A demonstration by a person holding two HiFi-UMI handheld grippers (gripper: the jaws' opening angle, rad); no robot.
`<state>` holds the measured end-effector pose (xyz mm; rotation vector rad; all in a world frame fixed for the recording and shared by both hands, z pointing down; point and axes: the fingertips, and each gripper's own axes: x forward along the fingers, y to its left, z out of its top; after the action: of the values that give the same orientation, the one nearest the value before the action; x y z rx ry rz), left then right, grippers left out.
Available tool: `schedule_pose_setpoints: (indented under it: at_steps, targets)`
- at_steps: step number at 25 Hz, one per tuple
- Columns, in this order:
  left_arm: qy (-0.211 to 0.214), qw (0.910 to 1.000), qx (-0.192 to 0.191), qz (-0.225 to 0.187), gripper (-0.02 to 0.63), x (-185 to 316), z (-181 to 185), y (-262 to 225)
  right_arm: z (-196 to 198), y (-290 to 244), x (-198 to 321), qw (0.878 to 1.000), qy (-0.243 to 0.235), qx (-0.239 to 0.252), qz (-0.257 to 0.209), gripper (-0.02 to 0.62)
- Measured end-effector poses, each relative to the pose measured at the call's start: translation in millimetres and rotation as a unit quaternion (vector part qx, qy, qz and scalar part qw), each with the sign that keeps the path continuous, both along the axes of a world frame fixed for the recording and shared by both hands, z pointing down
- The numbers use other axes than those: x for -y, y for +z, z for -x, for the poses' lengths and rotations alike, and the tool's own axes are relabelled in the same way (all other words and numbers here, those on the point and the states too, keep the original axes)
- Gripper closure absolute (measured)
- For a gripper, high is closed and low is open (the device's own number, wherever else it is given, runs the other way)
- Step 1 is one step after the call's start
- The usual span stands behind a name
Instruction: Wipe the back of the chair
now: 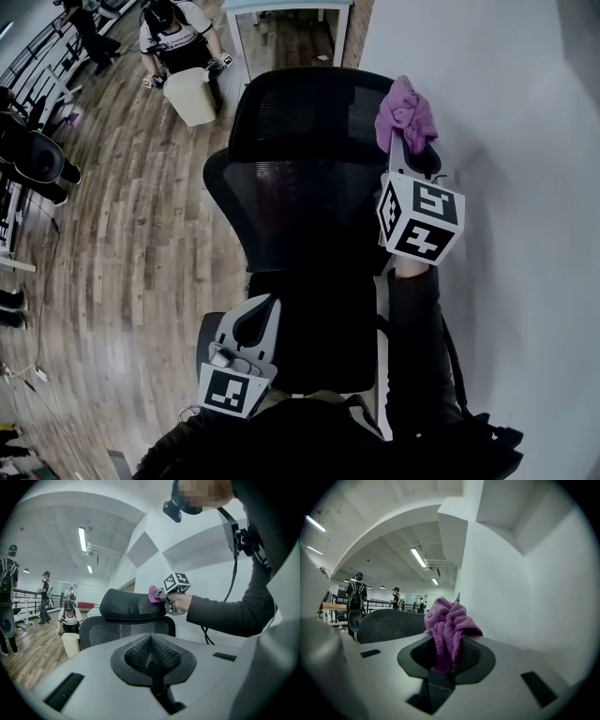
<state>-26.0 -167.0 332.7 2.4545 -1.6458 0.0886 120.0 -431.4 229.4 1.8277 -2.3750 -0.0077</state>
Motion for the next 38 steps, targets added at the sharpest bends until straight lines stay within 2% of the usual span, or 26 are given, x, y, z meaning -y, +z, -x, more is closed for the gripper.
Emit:
schedule_pose_setpoints:
  at_steps: [19, 38]
  targets:
    - [-0.042, 0.9991, -0.002, 0.008, 0.601, 3, 40, 10, 67, 9, 15, 0.998, -0.056, 0.01, 0.005, 0.505]
    - [-0.073, 0.9973, -0.005, 0.005, 0.601, -5, 61, 6, 109, 8, 15, 0.996, -0.092, 0.009, 0.01, 0.505]
